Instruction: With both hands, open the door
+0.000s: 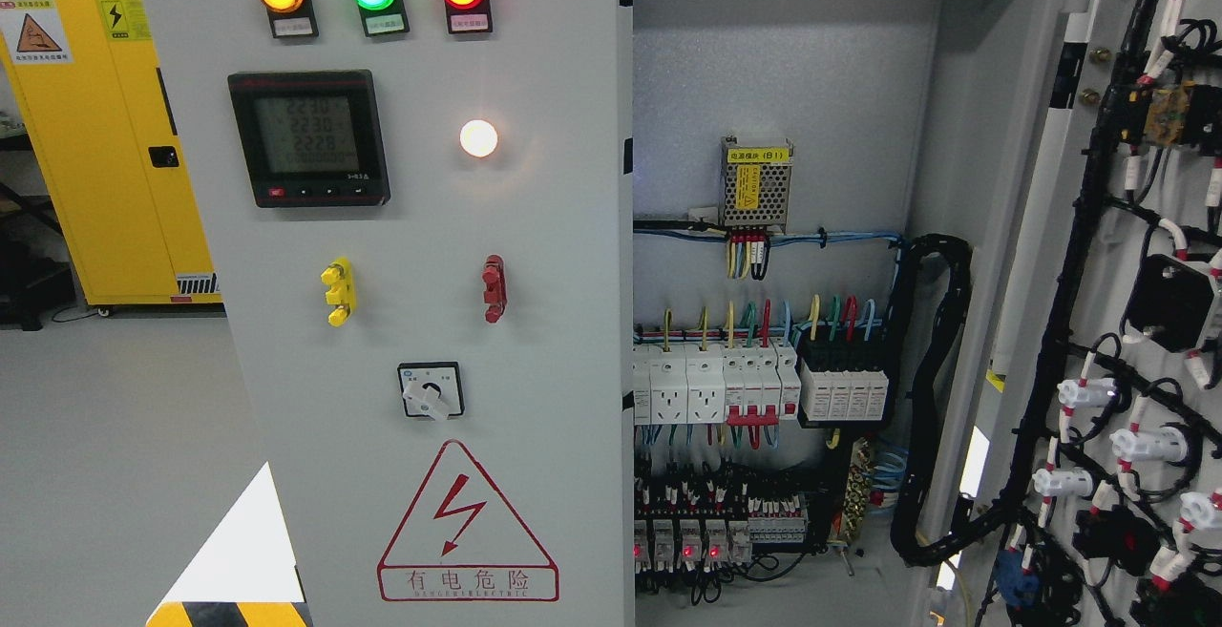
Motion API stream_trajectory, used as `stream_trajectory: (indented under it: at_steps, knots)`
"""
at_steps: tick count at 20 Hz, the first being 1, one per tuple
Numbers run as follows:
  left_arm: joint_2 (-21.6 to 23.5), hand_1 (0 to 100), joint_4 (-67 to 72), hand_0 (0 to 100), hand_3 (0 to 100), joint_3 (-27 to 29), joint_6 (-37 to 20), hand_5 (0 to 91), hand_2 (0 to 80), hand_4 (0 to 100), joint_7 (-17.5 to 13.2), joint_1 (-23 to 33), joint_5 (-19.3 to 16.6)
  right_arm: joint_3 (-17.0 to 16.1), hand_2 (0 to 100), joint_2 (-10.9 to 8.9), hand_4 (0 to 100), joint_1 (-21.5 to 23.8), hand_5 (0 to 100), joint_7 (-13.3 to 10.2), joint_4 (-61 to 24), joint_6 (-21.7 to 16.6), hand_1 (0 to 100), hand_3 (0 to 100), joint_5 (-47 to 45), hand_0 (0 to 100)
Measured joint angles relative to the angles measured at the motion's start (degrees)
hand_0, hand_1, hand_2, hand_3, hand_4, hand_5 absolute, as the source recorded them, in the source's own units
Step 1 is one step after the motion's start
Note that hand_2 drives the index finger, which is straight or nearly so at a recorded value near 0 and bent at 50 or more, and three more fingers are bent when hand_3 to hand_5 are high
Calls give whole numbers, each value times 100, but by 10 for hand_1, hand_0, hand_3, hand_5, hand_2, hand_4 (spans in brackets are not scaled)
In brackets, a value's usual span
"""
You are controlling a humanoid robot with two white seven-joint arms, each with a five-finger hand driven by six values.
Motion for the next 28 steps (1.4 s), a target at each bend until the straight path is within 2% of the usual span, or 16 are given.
stream_trajectory:
  at_steps: [3,7,12,17,23,28]
  knots:
    - [2,0,12,0,0,-1,-1,0,0,0,-1,0,-2,86,0,-91,0,20,0,-3,-961,-387,122,0,0,201]
    - [6,0,26,0,0,-3,-1,0,0,0,-1,0,-4,196,0,-180,0,-266,0,-4,-1901,-941,122,0,-1,201]
    - [5,0,36,0,0,-3,-7,0,0,0,-2,95,-6,294,0,-226,0,-991,0,-6,-2688,-1050,122,0,1,201]
    - [2,0,47,0,0,-3,-13,0,0,0,-2,178,-6,385,0,-123,0,-1998,0,-7,-3178,-348,122,0,11,201]
    - [-1,0,54,0,0,0,-28,0,0,0,-3,210,-4,476,0,213,0,-3351,0,-7,-3403,622,122,0,30,201]
    - [-5,0,55,0,0,2,-31,0,0,0,-5,221,-3,497,0,509,0,-4390,0,-7,-3292,1101,123,0,26,202]
